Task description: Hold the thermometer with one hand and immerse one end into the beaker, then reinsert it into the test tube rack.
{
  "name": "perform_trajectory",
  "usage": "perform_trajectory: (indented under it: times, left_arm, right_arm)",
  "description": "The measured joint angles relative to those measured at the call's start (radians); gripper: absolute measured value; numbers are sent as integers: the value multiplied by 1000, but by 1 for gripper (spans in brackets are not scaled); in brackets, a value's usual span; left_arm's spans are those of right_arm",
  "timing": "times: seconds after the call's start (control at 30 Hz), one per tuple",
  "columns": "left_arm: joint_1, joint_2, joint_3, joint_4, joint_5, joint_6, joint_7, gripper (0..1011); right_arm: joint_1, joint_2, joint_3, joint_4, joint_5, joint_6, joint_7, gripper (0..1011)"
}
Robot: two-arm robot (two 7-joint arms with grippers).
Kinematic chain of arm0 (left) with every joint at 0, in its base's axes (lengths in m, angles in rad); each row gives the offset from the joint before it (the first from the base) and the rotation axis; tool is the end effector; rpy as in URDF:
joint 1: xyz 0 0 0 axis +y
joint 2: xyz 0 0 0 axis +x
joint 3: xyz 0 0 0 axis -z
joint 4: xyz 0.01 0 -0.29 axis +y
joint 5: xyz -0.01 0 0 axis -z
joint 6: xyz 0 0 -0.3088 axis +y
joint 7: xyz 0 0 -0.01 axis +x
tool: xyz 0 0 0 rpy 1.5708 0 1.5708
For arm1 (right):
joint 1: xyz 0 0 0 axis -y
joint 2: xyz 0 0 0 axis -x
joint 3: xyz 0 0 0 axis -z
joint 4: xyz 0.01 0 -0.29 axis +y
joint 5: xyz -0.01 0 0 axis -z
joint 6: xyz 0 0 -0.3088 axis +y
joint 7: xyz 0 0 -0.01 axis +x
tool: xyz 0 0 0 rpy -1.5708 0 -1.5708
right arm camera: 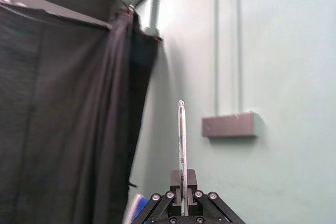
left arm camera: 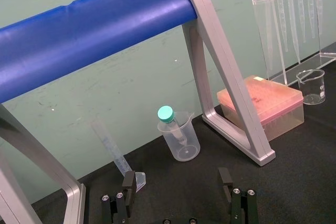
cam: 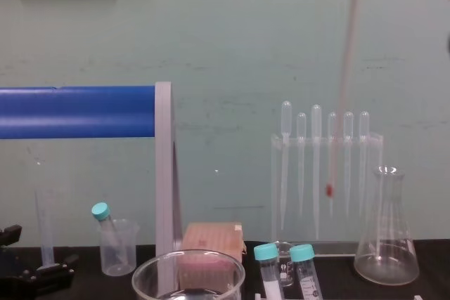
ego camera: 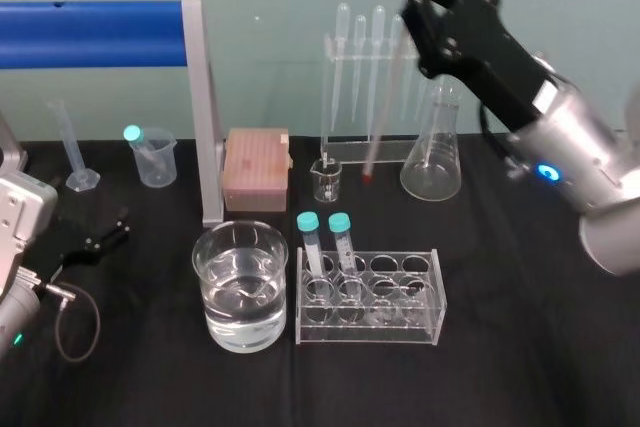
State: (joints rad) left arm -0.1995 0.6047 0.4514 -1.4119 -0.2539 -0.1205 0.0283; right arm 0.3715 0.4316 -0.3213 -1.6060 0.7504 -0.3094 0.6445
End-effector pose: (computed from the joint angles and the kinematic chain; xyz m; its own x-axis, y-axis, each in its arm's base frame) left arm 0.3581 0.0827 -0.3023 0.2922 0.8803 0.3738 -0.9553 0.2873 0.0704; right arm 0.4009 -0.0275 -0.1688 0.7820 -0.6067 0.1426 0.4464 0.7049 0.5512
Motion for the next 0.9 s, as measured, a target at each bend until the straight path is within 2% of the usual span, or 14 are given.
perform_trajectory:
  times: [0.13,0.23,0.57,0.9]
  left_arm:
    - [0,0,0,0,0,0,0,1008]
    - [0,0,0,0,0,0,0,1008]
    - [0,0,0,0,0,0,0,1008]
    - [0,0,0,0,0,0,0,1008]
  right_arm:
    - [-76,29,43,-41,-11,24,-49,57]
    - [-114,37,65,-52,-14,33,-68,56]
    - [-167,38,90,-34,-21,59,-78,56]
    - [-186,40,98,-19,-32,79,-83,56]
